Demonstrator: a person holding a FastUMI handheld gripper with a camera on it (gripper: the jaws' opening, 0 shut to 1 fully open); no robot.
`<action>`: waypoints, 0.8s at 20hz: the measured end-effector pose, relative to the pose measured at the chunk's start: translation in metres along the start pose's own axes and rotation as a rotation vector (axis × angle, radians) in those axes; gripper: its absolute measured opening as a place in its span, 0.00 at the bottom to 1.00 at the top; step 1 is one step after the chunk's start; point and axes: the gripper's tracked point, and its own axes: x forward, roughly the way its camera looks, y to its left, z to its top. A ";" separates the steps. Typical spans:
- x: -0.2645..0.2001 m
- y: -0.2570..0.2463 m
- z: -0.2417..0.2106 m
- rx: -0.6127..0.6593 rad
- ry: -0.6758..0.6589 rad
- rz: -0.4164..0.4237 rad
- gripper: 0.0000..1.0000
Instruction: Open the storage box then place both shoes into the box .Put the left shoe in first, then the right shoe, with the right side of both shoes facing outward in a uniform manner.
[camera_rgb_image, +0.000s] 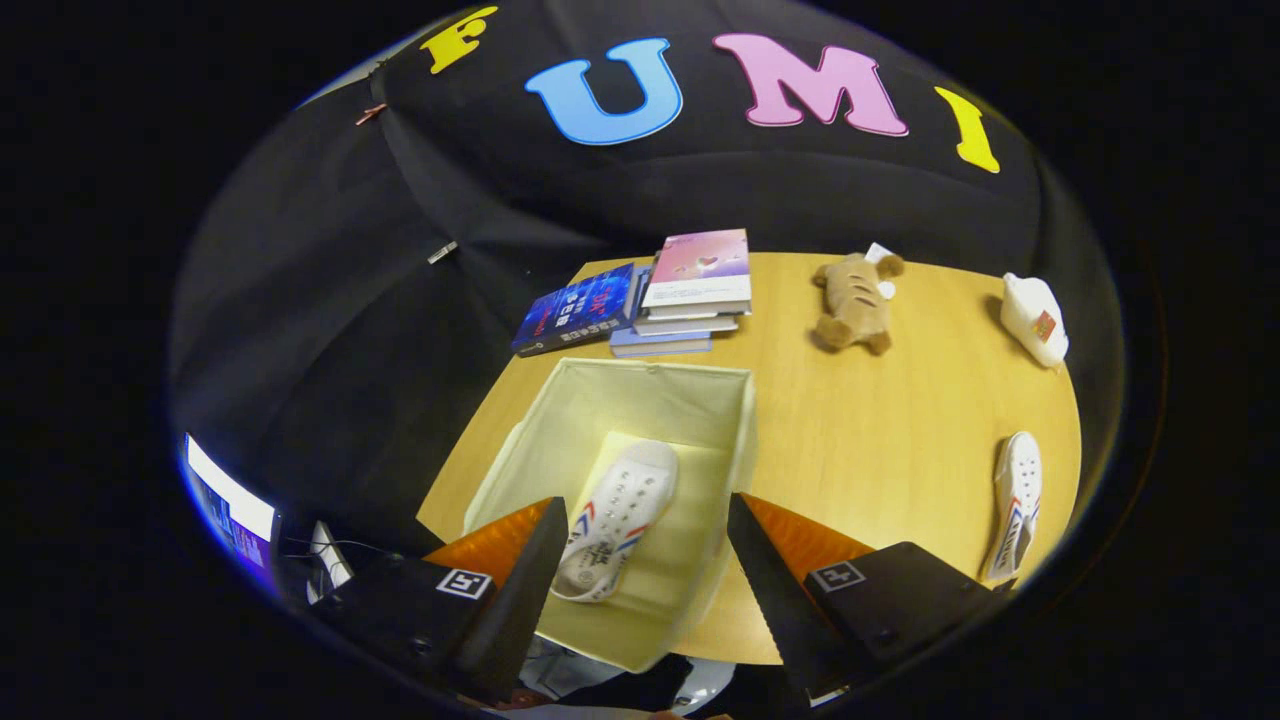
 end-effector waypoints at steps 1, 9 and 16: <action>-0.008 -0.018 -0.002 -0.010 0.001 -0.022 0.99; -0.060 -0.179 -0.001 0.004 -0.068 -0.192 0.99; -0.086 -0.330 -0.040 0.048 -0.010 -0.348 0.99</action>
